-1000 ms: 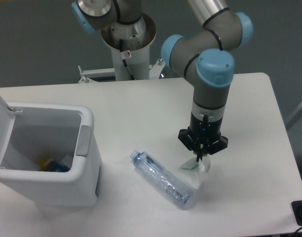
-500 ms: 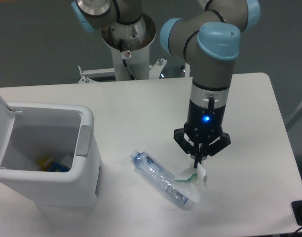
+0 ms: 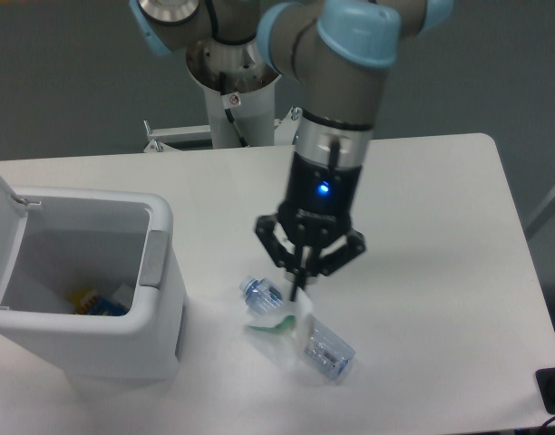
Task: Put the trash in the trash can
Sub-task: 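Carry the wrapper over the trash bin and open the gripper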
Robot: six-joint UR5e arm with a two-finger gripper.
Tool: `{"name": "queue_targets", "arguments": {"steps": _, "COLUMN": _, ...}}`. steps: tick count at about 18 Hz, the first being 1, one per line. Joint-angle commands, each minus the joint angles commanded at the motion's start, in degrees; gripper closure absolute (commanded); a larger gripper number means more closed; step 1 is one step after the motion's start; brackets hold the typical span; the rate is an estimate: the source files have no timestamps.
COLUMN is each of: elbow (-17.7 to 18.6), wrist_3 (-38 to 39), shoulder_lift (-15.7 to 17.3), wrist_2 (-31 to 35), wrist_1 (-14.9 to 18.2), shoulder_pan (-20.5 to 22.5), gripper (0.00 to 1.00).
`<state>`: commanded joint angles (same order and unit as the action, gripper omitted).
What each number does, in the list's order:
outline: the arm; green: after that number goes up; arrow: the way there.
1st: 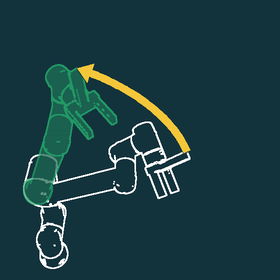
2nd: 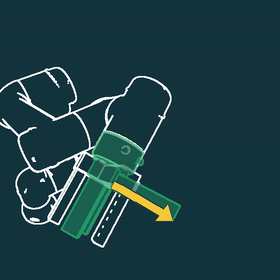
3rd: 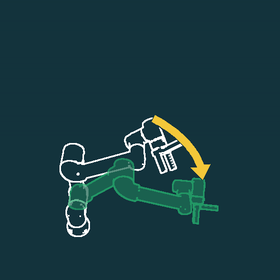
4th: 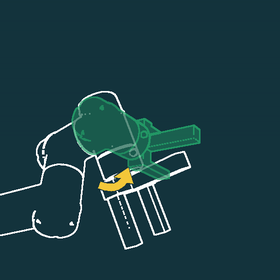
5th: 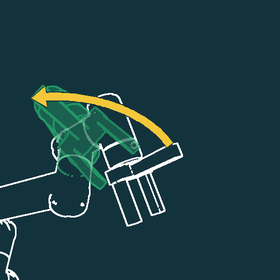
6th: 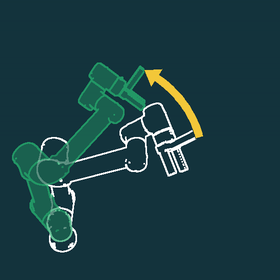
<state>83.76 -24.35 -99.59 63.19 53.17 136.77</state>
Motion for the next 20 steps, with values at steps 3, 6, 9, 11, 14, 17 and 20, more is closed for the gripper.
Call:
{"name": "queue_targets", "arguments": {"steps": 3, "elbow": 0.26, "wrist_3": 2.28, "shoulder_lift": 2.38, "wrist_2": 0.00, "wrist_1": 0.00, "shoulder_pan": -2.02, "gripper": 1.00}}
{"name": "queue_targets", "arguments": {"steps": 6, "elbow": 0.70, "wrist_3": 3.43, "shoulder_lift": 3.96, "wrist_2": 0.53, "wrist_1": 0.18, "shoulder_pan": -4.92, "gripper": 1.00}}
{"name": "queue_targets", "arguments": {"steps": 9, "elbow": 0.97, "wrist_3": 3.43, "shoulder_lift": 4.84, "wrist_2": 0.62, "wrist_1": 0.44, "shoulder_pan": -7.03, "gripper": 1.00}}
{"name": "queue_targets", "arguments": {"steps": 11, "elbow": 2.89, "wrist_3": 3.35, "shoulder_lift": 6.25, "wrist_2": 0.70, "wrist_1": 0.35, "shoulder_pan": -9.49, "gripper": 1.00}}
{"name": "queue_targets", "arguments": {"steps": 14, "elbow": 4.13, "wrist_3": 3.43, "shoulder_lift": 6.87, "wrist_2": 0.53, "wrist_1": 0.18, "shoulder_pan": -11.52, "gripper": 1.00}}
{"name": "queue_targets", "arguments": {"steps": 17, "elbow": 4.31, "wrist_3": 3.26, "shoulder_lift": 6.25, "wrist_2": 0.00, "wrist_1": 0.09, "shoulder_pan": -13.63, "gripper": 0.86}}
{"name": "queue_targets", "arguments": {"steps": 20, "elbow": 4.92, "wrist_3": 3.08, "shoulder_lift": 5.29, "wrist_2": -3.24, "wrist_1": 0.00, "shoulder_pan": -13.63, "gripper": 0.27}}
